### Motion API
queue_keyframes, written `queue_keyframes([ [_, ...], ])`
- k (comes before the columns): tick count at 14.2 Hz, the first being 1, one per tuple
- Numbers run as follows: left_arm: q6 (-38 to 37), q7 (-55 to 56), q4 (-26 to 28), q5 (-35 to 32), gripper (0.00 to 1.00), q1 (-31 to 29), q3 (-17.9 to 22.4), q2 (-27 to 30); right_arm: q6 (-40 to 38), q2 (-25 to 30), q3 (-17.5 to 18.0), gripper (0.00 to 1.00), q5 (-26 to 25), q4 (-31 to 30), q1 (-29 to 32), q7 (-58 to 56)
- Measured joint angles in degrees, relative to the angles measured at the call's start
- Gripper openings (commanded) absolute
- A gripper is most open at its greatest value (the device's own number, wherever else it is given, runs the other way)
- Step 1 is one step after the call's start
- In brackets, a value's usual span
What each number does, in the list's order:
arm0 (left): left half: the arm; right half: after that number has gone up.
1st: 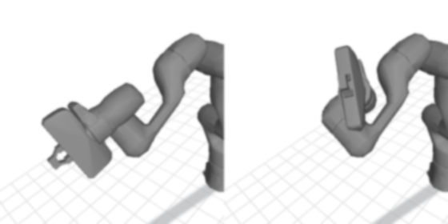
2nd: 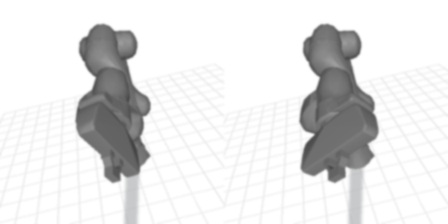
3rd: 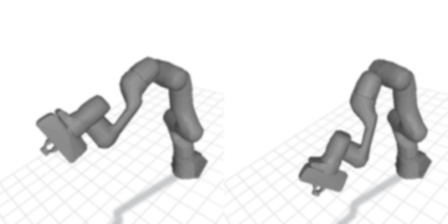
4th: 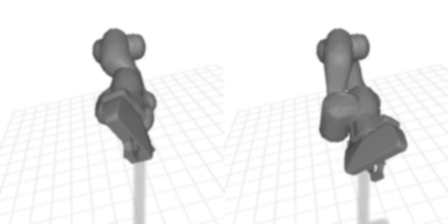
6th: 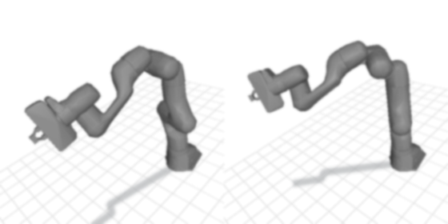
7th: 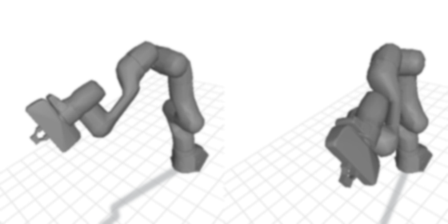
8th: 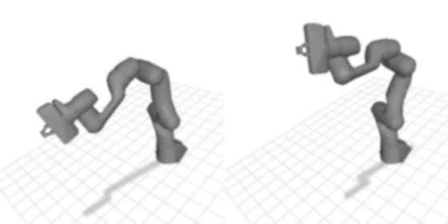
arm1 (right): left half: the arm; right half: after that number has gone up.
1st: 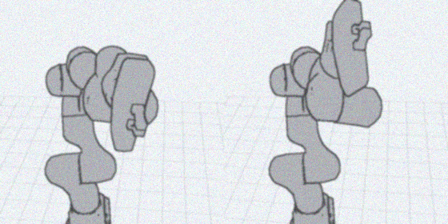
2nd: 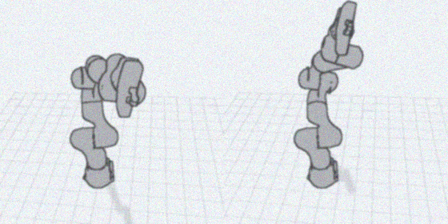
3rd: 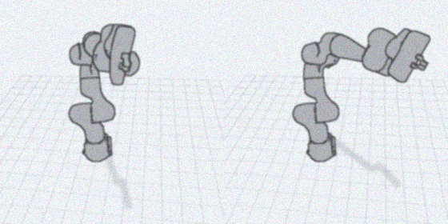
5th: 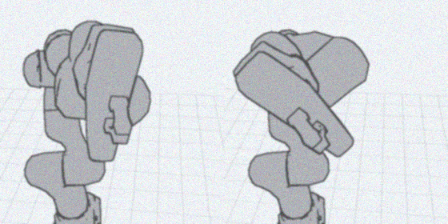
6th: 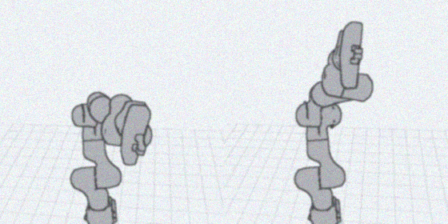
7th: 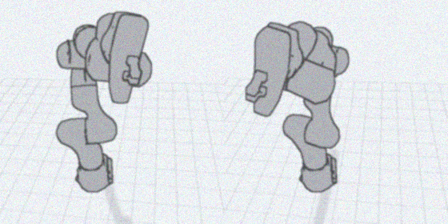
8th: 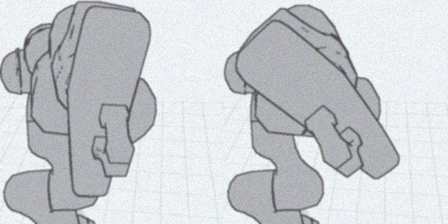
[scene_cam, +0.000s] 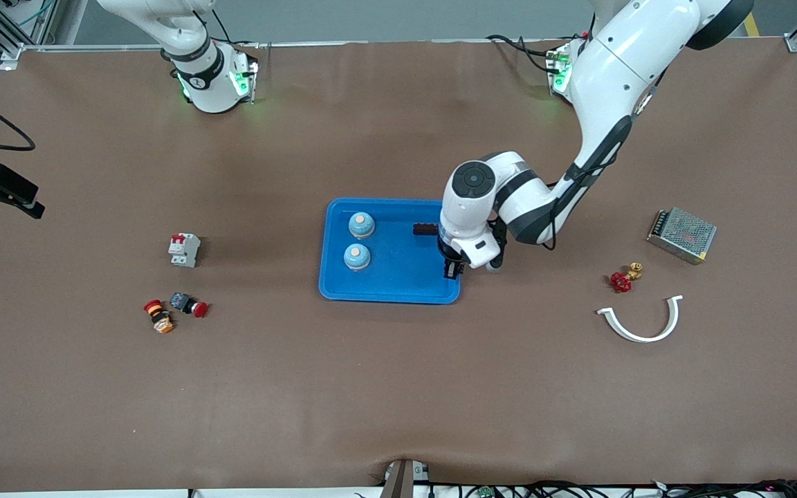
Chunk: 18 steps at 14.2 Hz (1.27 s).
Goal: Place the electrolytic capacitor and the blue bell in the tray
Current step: 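Lower the second capacitor into the tray and open the left gripper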
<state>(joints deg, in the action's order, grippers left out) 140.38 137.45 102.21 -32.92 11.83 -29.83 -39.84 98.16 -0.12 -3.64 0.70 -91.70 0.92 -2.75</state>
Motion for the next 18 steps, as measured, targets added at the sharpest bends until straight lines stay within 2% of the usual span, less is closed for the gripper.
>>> queue_keyframes([
  [4,-0.19,3.32,-0.83,0.00,0.00,1.85,0.10,-0.36,-0.01,0.00,0.00,1.00,0.03,0.00,0.00,0.00],
  [13,-0.53,10.08,-8.13,0.00,0.00,5.67,0.22,-6.08,-0.31,0.00,-0.09,1.00,0.04,0.00,0.01,0.00],
  [18,-0.81,10.72,-9.17,0.00,0.00,8.86,3.19,-6.77,-0.63,0.01,-0.10,1.00,0.04,0.00,0.02,0.00],
])
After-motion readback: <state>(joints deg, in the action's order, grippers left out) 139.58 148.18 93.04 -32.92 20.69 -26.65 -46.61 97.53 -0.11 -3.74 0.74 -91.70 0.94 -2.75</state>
